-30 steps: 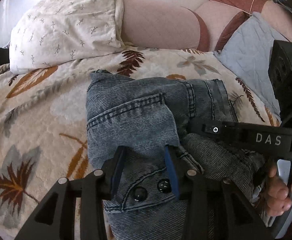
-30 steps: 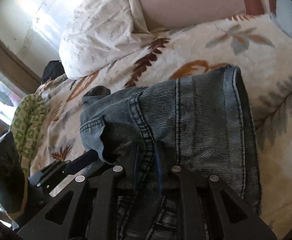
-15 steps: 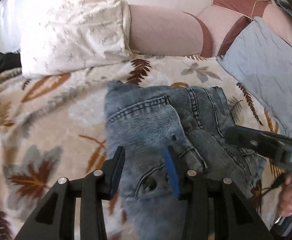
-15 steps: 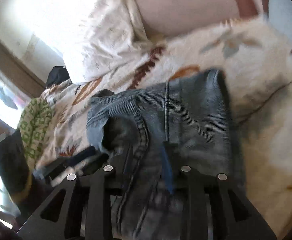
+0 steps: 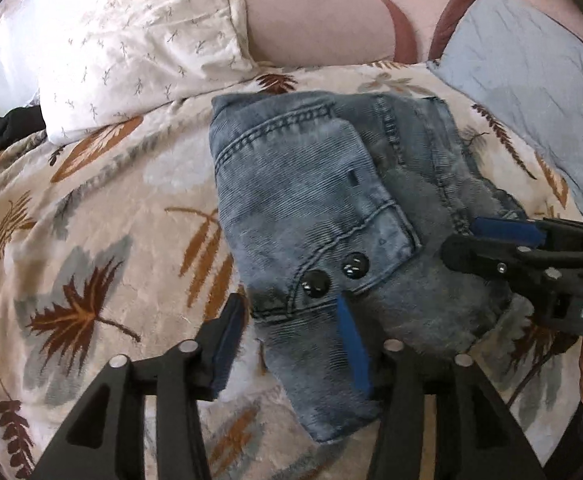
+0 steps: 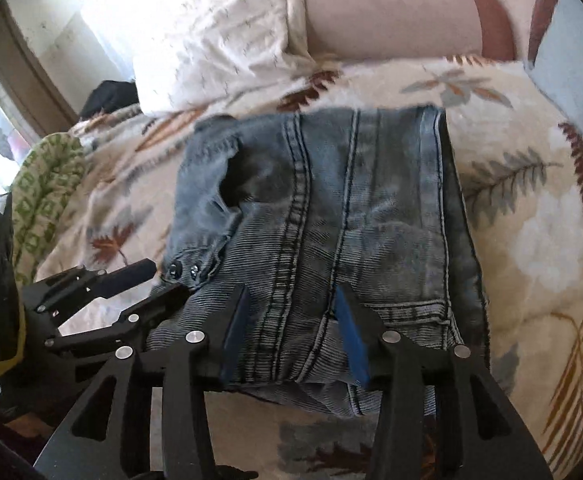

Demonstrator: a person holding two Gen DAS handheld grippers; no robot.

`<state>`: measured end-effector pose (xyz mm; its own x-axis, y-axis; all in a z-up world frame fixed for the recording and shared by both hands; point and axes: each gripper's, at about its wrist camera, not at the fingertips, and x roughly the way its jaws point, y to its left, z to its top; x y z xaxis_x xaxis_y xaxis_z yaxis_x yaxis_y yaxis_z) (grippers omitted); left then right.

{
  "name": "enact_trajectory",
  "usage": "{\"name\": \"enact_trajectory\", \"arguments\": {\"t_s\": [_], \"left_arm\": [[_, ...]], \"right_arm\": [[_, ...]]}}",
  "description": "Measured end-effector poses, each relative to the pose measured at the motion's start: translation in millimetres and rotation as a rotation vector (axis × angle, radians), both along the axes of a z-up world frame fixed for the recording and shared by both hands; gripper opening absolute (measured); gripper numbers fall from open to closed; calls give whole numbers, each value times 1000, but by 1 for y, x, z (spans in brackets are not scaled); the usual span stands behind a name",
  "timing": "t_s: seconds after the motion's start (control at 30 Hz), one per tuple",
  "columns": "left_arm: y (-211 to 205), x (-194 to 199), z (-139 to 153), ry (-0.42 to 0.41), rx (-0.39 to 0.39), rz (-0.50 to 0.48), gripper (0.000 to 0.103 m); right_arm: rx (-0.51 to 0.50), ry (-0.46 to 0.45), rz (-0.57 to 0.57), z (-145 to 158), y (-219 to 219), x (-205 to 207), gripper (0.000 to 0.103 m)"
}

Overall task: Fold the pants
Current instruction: 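Press and smooth the folded jeans with both grippers, then open them, then raise both open grippers away from the folded jeans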

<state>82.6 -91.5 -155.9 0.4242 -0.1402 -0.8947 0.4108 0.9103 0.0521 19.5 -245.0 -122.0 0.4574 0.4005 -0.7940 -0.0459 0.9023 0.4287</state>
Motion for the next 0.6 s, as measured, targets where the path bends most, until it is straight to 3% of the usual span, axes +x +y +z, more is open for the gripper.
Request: {"name": "enact_trajectory", "arguments": {"t_s": [0.2,0.4,0.6], "left_arm": [[9,10,-8,11,-6,73,83],[16,4,-1,-25,0,144,96],[29,-12,35,-91,-57,212,98]], "right_arm": [[14,18,-9,-14,-5,4,53],[0,-15,-9,-11,-1,1,56],[2,-53,-23,9,-2,-9,66]]}}
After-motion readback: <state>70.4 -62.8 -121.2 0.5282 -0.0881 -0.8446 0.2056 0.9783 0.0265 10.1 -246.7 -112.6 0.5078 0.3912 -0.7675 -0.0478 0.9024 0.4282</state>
